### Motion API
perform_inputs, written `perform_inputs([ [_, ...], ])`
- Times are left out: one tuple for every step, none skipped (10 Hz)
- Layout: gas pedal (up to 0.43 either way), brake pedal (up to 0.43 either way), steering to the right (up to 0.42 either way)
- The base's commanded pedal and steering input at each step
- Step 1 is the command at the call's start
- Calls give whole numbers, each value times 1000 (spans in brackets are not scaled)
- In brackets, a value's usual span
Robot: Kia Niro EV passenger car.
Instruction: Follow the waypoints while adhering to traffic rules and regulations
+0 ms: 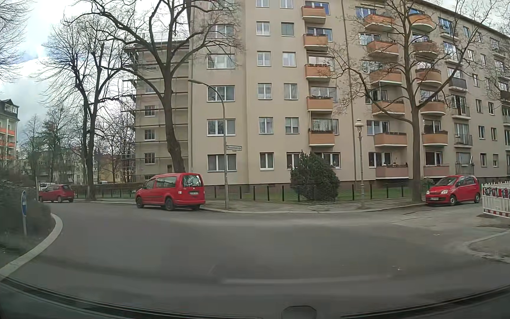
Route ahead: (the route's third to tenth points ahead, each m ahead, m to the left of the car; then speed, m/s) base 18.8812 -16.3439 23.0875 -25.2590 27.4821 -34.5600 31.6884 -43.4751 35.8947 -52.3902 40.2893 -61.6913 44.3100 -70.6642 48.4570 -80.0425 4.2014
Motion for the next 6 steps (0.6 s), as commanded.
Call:
perform_inputs([
  [0,183,-55],
  [0,195,-46],
  [0,207,-33],
  [0,213,-21],
  [0,226,-6],
  [0,232,1],
])
